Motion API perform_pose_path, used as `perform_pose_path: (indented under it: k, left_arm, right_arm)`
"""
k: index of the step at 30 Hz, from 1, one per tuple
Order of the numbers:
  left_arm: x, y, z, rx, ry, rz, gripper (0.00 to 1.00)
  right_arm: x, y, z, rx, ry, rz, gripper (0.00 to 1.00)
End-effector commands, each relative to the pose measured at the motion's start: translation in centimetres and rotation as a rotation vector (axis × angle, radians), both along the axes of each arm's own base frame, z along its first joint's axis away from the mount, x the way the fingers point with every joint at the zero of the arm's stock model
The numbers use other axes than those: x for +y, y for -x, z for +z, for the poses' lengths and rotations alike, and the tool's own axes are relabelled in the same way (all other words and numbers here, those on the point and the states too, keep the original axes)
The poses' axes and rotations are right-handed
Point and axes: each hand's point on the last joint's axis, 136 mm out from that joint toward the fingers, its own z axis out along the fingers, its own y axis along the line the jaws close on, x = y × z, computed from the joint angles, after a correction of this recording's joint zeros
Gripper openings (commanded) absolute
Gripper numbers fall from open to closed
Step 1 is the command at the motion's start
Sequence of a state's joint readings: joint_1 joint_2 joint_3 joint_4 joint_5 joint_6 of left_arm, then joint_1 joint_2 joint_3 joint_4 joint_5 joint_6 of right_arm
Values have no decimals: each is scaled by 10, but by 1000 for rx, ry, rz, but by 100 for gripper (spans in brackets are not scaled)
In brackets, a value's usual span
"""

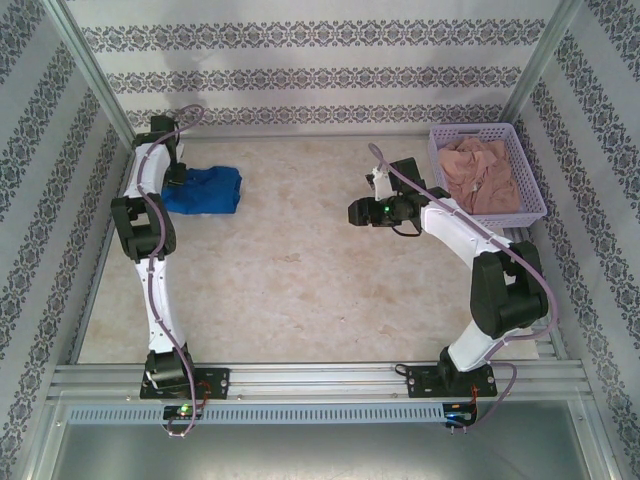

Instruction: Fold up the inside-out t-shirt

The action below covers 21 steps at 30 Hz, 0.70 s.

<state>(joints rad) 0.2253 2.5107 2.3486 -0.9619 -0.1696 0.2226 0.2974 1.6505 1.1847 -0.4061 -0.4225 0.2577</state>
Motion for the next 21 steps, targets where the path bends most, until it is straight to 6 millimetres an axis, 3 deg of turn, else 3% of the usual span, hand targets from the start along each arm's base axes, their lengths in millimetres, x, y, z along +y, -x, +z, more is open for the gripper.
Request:
perform_pose_path:
  k: [1, 4, 8, 14, 17, 21]
  left_arm:
    - [12, 14, 26, 0, -15, 69, 46]
    - [16, 21, 57, -51, -38, 119, 62]
    - [9, 38, 109, -175, -21, 195, 79]
    - [-67, 81, 178, -558, 217, 138, 99]
    - [-92, 118, 190, -726, 308, 128, 100]
    - [-102, 161, 178, -890, 356, 150, 100]
  right_arm:
    - [-6, -5, 11, -37, 51, -18, 59]
    - [-22, -6, 19, -87, 132, -57, 61]
    - [-59, -11, 37, -199, 316, -147, 63]
    - [-111, -9, 68, -417, 538, -294, 69]
    - [-130, -1, 76, -495, 583, -358, 76]
    - [-159, 3, 65, -505, 539, -480, 95]
